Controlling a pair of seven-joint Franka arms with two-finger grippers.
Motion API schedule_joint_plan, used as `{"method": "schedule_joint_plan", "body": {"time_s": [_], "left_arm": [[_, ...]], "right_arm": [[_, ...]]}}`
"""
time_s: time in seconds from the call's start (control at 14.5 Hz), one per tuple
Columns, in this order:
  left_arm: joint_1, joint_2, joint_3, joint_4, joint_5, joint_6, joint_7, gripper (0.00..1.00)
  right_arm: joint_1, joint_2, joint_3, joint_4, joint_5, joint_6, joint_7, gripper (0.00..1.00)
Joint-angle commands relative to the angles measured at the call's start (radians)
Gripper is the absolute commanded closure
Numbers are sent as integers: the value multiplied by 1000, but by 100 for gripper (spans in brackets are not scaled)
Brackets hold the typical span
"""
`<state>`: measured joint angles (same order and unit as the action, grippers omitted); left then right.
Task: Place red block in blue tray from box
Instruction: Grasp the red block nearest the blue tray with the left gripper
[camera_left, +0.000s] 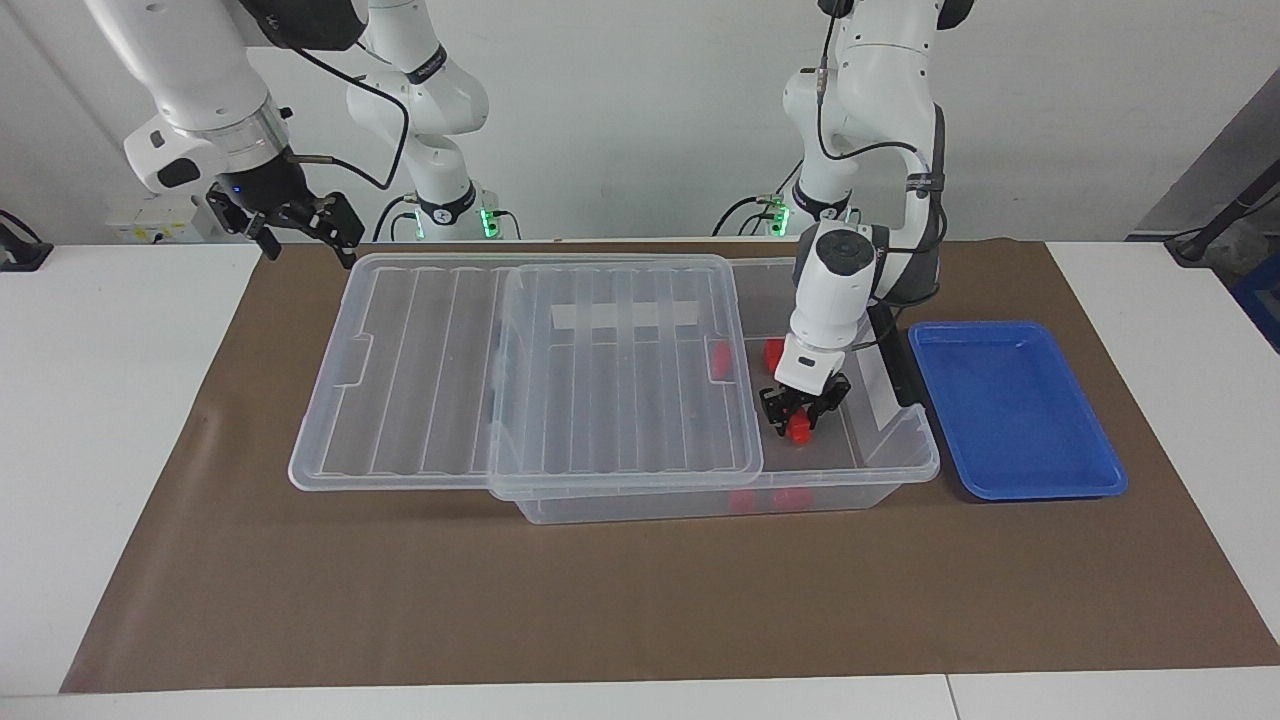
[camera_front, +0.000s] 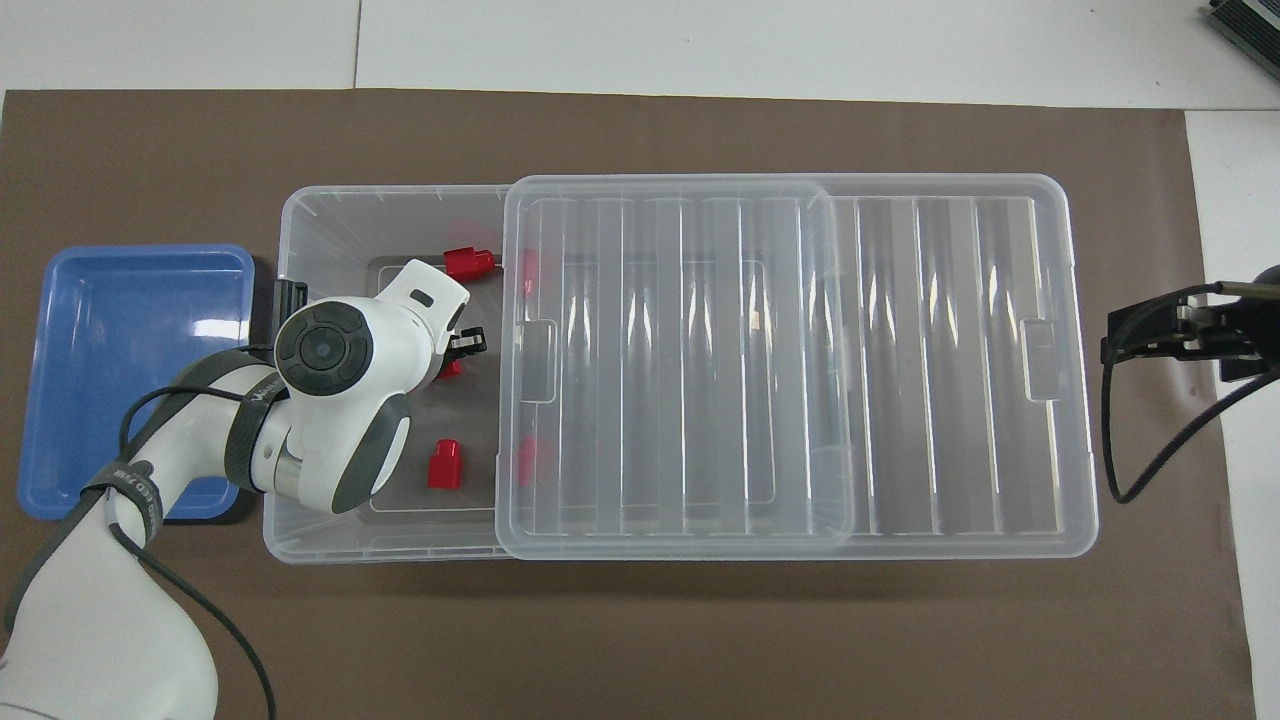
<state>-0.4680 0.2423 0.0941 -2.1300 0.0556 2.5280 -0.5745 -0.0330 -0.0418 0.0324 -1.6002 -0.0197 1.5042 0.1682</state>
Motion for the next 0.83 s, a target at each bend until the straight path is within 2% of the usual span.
{"method": "schedule_joint_plan", "body": {"time_s": [0.0,0.21,0.55,0.76], "left_arm": [[-21,3,16,-5,24,17,-18,100],[-21,3,18,8,24,-11,-13,100],[-14,-37,18,165,24,-286,5,100],[-8,-86,21,191,24,-377,28,100]], "right_arm": [[-10,-13,3,-10,3,-1,-4,0],[-10,-13,3,-10,3,-1,-4,0],[-10,-13,3,-10,4,-1,-4,0],[-10,-13,3,-10,4,-1,-4,0]]}}
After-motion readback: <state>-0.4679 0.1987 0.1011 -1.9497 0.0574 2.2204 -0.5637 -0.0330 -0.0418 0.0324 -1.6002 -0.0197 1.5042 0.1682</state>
